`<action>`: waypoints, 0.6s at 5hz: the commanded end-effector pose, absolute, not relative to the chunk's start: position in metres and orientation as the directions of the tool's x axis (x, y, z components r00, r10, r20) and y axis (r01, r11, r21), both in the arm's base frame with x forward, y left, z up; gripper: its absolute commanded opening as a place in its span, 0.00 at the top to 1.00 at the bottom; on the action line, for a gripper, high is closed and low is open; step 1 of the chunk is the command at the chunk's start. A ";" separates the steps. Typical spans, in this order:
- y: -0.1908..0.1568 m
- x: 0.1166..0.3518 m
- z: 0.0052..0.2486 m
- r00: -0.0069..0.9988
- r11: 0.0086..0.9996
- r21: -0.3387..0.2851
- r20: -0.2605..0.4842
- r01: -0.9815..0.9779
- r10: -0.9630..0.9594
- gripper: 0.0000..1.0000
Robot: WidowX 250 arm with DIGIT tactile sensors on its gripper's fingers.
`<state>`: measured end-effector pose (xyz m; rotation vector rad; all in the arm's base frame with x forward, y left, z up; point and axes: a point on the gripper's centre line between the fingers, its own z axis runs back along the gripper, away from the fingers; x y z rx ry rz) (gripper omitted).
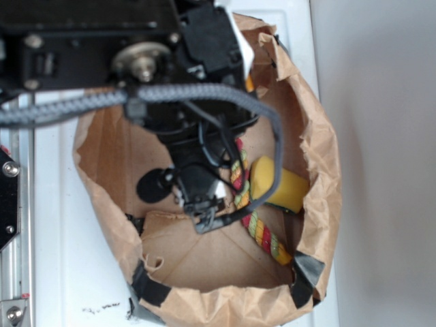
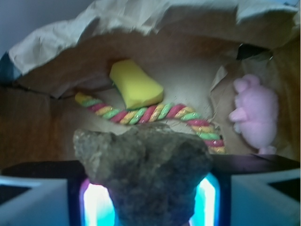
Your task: Grab the rock.
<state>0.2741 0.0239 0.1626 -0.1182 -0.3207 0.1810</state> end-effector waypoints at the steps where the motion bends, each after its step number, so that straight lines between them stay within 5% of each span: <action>1: 0.027 0.279 0.190 0.939 0.985 -0.029 0.298 -0.173 0.173 1.00; 3: 0.024 0.276 0.186 0.961 0.986 0.037 0.233 -0.162 0.149 1.00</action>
